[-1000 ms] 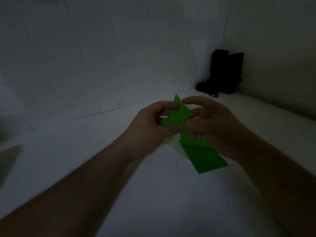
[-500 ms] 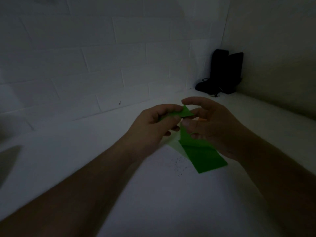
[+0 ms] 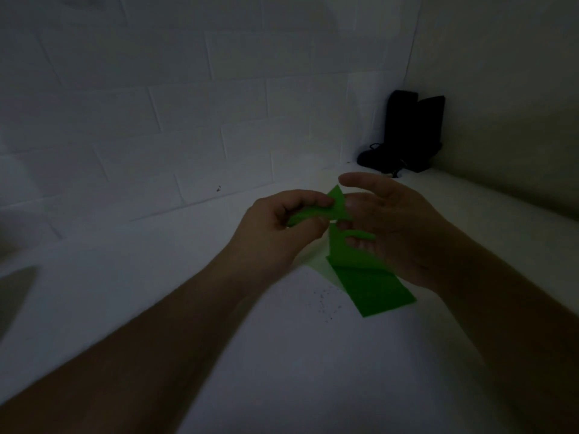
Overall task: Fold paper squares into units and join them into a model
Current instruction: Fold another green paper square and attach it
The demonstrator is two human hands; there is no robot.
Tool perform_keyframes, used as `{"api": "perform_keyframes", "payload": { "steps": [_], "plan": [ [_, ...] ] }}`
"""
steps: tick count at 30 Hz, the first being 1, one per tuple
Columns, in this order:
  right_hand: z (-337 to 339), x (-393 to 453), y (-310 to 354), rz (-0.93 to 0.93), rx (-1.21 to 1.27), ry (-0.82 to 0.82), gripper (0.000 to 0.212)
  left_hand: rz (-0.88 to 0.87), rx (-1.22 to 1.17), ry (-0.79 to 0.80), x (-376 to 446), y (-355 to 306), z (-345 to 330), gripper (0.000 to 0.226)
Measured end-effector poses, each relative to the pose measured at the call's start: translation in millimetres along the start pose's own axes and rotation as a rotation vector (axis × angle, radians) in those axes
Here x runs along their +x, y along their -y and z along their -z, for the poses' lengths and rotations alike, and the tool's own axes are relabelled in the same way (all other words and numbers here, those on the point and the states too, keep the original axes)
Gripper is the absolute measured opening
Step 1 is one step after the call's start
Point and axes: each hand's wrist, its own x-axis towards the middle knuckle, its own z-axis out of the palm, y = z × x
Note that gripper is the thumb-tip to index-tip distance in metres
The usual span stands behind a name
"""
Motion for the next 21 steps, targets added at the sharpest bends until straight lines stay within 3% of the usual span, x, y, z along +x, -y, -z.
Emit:
{"api": "perform_keyframes", "payload": {
  "steps": [6, 14, 18, 21],
  "plan": [
    [-4.4, 0.7, -1.0, 0.034, -0.226, -0.095, 0.008, 0.003, 0.035, 0.034, 0.0, -0.9, 0.7, 0.025],
    [-6.8, -2.9, 4.4, 0.036, -0.256, -0.047, 0.033, 0.041, -0.084, 0.019, -0.2, -3.9, 0.6, 0.012],
    [-7.2, -3.1, 3.3, 0.043, -0.225, -0.049, 0.035, 0.038, -0.099, 0.053, 0.3, -2.6, 0.3, 0.012],
    [-5.4, -3.7, 1.2, 0.049, -0.205, 0.005, 0.035, 0.048, -0.158, 0.067, 0.6, -1.1, -1.8, 0.026]
  ]
}}
